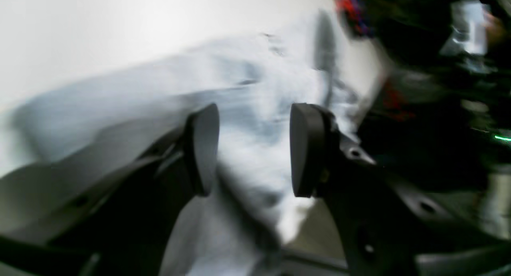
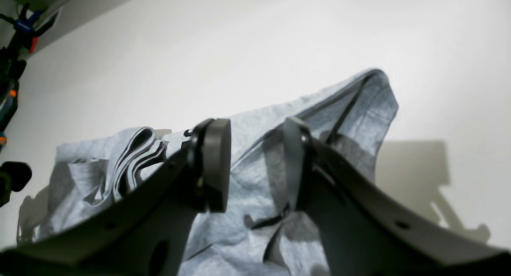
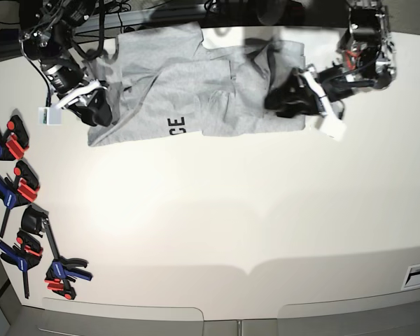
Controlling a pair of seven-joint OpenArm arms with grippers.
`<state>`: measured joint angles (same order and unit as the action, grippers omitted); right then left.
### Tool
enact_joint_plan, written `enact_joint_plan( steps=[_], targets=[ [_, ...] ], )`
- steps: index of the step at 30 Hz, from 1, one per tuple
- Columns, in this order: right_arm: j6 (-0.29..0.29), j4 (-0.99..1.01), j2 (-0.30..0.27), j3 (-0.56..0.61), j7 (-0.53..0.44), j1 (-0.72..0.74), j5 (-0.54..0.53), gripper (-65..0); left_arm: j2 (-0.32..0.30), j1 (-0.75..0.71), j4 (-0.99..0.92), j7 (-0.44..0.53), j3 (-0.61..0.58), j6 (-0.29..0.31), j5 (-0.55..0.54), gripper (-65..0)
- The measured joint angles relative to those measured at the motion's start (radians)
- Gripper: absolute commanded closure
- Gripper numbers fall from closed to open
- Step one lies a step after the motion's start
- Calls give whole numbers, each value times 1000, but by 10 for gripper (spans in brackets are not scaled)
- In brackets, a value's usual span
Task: Fold the T-shirt properly
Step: 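Move the left gripper to the folded shirt's end and grasp it, then fold the grasped end inward with the left gripper toward the right gripper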
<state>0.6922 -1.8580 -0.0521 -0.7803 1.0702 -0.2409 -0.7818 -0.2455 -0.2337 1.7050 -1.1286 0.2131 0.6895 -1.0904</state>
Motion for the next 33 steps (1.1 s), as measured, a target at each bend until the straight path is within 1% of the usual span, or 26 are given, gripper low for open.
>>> enact_joint_plan(
  steps=[3,8,10,11,13,16,18,19,21,22,24,27,30,33],
  targets=[
    [0,0,0,-1,-3,0,0,-206,-6,-21,0,16,2,-1,70,-265],
    [0,0,-1,-1,-5,2,0,-206,13,-39,0,39,-3,0,79,-265],
    [0,0,0,-1,-5,2,0,-206,23,-29,1,87,-3,-5,146,-264],
    [0,0,0,0,-5,2,0,-206,23,-27,1,103,-13,-35,175,-264],
    [0,0,0,0,-5,3,0,-206,19,-28,1,112,-45,-55,220,-260],
    [0,0,-1,-1,-7,2,0,-206,21,-29,1,113,-112,-57,250,-260],
    [0,0,0,0,-8,2,0,-206,24,-22,1,143,-155,-61,284,-260],
    [0,0,0,0,-7,2,0,-206,24,-12,0,158,-174,-94,311,-260],
    [0,0,0,-1,-7,2,0,-206,23,8,0,177,-208,-130,380,-252],
    [0,0,0,-1,-7,2,0,-206,23,18,0,194,-223,-146,412,-247],
    [0,0,0,0,-8,2,-1,-206,21,41,0,196,-249,-166,443,-245],
    [0,0,-1,0,-8,2,0,-206,21,68,-2,202,-270,-188,465,-245],
    [0,0,-1,0,-7,2,0,-206,21,77,-2,201,-271,-187,468,-245],
    [0,0,0,0,-7,2,0,-206,21,79,-20,222,-271,-187,467,-245]
  ],
)
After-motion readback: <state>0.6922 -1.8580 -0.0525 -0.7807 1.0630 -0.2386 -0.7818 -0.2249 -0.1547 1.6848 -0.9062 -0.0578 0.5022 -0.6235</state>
